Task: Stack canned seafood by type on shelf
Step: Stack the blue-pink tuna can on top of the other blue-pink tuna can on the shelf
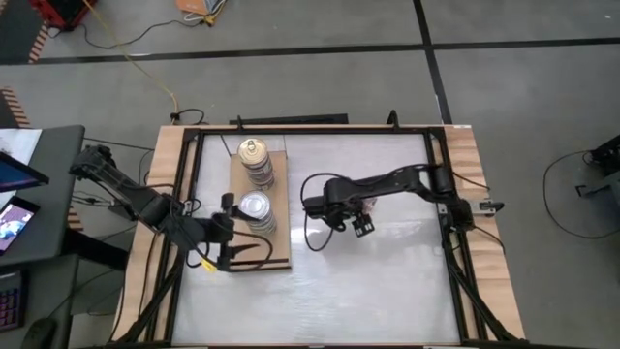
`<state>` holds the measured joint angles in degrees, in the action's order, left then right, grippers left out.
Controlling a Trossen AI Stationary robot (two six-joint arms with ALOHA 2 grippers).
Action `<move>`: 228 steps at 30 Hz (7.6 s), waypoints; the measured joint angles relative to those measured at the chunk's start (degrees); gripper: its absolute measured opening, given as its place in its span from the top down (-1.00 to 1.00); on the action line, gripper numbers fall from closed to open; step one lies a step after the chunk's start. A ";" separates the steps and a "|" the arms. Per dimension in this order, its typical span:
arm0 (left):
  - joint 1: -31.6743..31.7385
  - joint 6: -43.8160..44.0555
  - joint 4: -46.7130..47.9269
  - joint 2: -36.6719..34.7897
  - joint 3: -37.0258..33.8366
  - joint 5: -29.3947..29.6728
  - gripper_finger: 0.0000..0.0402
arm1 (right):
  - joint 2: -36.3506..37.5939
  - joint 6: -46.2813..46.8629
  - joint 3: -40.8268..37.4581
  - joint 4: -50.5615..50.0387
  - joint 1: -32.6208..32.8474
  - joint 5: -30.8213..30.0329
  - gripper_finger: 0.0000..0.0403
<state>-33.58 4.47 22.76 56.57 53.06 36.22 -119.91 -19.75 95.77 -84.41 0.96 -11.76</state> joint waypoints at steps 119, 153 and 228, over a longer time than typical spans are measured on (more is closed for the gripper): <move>-1.05 -7.16 1.28 -1.78 0.02 1.79 -0.38 | 34.50 46.03 -50.05 71.02 26.63 -56.44 -0.03; 8.33 -30.24 -27.27 15.84 4.48 4.28 -0.71 | 33.30 -4.80 -48.98 120.86 19.29 -23.92 -0.04; 29.99 -58.49 29.52 14.83 24.44 27.73 0.06 | 54.96 -10.02 -48.96 108.38 16.87 -36.11 -0.60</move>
<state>-3.59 -54.02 52.28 71.40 77.49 63.95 -64.95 -29.77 46.81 23.97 17.83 -47.88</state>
